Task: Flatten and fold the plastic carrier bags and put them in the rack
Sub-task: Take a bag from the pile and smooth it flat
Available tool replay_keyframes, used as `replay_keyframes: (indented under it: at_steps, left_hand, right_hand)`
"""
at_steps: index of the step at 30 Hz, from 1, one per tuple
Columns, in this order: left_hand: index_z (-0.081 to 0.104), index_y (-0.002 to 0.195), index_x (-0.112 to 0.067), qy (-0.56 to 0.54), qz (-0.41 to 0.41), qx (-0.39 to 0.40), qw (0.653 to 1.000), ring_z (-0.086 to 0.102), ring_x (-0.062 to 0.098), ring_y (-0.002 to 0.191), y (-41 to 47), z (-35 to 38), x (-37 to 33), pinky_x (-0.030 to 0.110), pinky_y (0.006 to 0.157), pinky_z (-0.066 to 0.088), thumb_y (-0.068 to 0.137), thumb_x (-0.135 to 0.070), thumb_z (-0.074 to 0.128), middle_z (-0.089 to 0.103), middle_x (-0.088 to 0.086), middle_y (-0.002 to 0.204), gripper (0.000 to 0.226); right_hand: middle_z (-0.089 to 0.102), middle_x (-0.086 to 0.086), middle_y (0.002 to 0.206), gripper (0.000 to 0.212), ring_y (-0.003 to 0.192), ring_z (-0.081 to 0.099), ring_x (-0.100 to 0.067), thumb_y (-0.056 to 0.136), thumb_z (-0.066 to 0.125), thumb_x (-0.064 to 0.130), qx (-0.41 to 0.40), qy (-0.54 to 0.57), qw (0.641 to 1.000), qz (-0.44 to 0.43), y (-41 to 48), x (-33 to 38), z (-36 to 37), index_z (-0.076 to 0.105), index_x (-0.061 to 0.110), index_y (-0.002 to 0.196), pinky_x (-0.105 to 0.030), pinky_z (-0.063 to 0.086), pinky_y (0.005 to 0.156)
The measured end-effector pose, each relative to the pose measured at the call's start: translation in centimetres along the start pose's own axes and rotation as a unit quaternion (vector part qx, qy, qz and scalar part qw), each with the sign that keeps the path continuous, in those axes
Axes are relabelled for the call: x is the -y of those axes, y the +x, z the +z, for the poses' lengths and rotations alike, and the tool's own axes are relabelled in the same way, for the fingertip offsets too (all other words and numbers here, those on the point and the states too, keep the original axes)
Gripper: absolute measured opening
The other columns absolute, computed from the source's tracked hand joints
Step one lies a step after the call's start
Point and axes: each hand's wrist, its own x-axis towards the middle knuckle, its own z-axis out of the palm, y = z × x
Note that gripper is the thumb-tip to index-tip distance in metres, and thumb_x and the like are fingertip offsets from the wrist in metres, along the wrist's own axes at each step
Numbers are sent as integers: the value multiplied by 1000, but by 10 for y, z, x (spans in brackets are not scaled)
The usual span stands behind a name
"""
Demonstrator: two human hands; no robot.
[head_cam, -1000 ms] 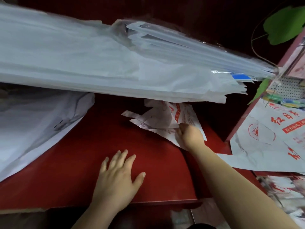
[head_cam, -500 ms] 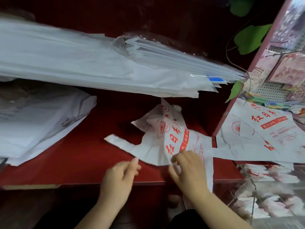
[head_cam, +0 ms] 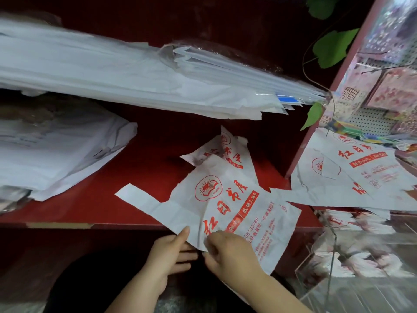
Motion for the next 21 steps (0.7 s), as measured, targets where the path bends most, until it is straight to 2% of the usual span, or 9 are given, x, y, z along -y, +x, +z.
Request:
replay_keyframes:
  at_steps: [2, 4, 5, 7, 9, 12, 14, 18, 21]
  left_hand:
    - [62, 98, -6, -45, 20, -20, 999, 63, 21, 76, 1, -2, -1, 29, 57, 48, 92, -20, 53, 67, 9, 86, 17]
    - [63, 90, -8, -32, 50, -37, 998, 62, 20, 73, -1, -7, -3, 28, 57, 47, 92, -14, 52, 66, 6, 82, 12]
    - [61, 84, -10, -17, 64, -46, 997, 62, 19, 70, -4, -11, -5, 28, 57, 47, 93, -13, 51, 66, 5, 80, 14]
    - [59, 79, -12, -1, 88, -65, 994, 61, 20, 66, -8, -24, -10, 28, 53, 48, 94, -12, 48, 65, 6, 78, 18]
    - [57, 78, -12, -1, 116, -94, 989, 58, 21, 64, -9, -41, -21, 26, 47, 50, 95, -11, 46, 63, 9, 77, 20]
    - [56, 76, -1, 60, 173, -150, 972, 53, 22, 62, 0, -65, -36, 27, 53, 42, 95, -12, 45, 59, 12, 71, 24]
    - [54, 79, 8, 130, 187, -171, 959, 50, 23, 66, 7, -75, -43, 28, 62, 35, 95, -15, 45, 59, 18, 74, 29]
    - [52, 77, 10, 203, 175, -176, 947, 48, 23, 63, 19, -85, -44, 30, 60, 32, 94, -14, 48, 58, 22, 72, 29]
    - [52, 78, 11, 220, 183, -182, 941, 46, 23, 63, 25, -88, -45, 30, 60, 31, 93, -15, 48, 57, 22, 73, 31]
  right_hand:
    - [65, 8, 74, 44, 67, 59, -7, 67, 38, 47, 67, 84, 994, -11, 0, -1, -9, 68, 20, 83, -14, 36, 60]
    - [64, 6, 86, 51, 76, 53, -2, 73, 40, 53, 69, 154, 986, 9, 1, -7, -20, 68, 16, 96, -11, 35, 71]
    - [61, 8, 83, 45, 73, 49, 1, 76, 45, 49, 34, 170, 985, 21, 4, -12, -24, 68, 14, 93, -8, 33, 69]
    - [56, 9, 79, 27, 75, 49, -7, 81, 58, 34, -56, 177, 979, 86, 15, -27, -32, 68, 10, 89, -12, 35, 68]
    - [60, -3, 94, 21, 92, 54, -20, 85, 63, 21, -91, 172, 967, 166, 32, -45, -39, 66, 4, 98, -22, 39, 78]
    - [56, -12, 123, 38, 113, 51, -25, 88, 58, 21, -34, 167, 955, 243, 60, -61, -44, 54, 3, 122, -26, 37, 90]
    - [52, -11, 130, 50, 117, 49, -26, 89, 57, 27, 38, 194, 938, 285, 77, -55, -43, 43, 5, 131, -31, 37, 96]
    - [55, -6, 117, 54, 101, 54, -21, 83, 62, 38, 127, 95, 937, 311, 99, -41, -35, 41, 10, 126, -33, 46, 91]
    - [55, -5, 118, 62, 106, 55, -22, 81, 66, 34, 145, 73, 930, 330, 105, -40, -29, 34, 12, 129, -33, 44, 92]
